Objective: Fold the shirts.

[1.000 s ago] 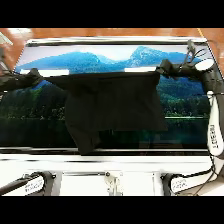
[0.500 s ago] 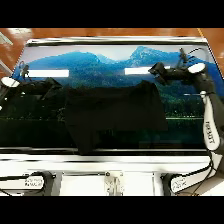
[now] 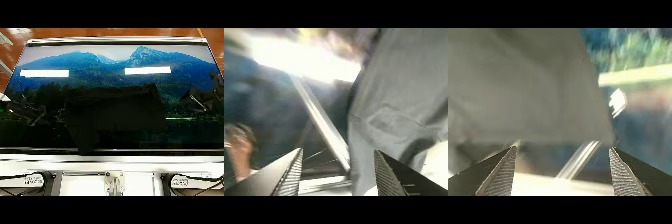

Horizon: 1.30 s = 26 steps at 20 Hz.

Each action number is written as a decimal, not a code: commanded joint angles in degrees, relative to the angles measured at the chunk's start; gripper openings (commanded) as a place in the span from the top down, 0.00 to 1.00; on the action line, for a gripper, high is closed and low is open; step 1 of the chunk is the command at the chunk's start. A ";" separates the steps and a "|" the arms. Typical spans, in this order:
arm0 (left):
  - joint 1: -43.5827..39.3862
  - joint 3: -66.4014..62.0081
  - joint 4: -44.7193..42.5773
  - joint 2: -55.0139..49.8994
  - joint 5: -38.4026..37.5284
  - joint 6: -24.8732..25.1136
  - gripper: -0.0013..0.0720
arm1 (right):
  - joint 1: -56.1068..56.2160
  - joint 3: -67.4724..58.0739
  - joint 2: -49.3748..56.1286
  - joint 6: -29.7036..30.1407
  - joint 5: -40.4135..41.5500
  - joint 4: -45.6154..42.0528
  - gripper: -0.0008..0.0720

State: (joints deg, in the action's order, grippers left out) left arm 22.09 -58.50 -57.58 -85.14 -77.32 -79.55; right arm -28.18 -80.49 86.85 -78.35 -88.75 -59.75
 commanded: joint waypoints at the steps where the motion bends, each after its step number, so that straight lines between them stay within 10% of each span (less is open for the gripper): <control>1: -2.64 9.42 10.16 -0.26 8.72 6.34 0.24 | -3.76 6.84 -1.01 1.29 -4.09 6.97 0.06; 9: -7.85 9.70 12.24 -4.31 13.90 6.47 0.26 | -3.08 8.00 -1.01 3.06 -0.79 7.02 0.06; 14: -9.25 9.62 16.74 -4.39 15.65 9.64 0.93 | -3.06 9.55 -1.01 2.14 -0.33 1.42 0.06; 26: -9.01 9.60 18.18 1.55 13.68 11.39 0.93 | -1.16 27.41 0.39 -0.26 17.00 2.56 0.06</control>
State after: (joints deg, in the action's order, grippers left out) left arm 13.04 -48.90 -39.59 -85.06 -63.57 -68.31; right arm -30.44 -54.96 86.32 -78.46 -74.59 -56.99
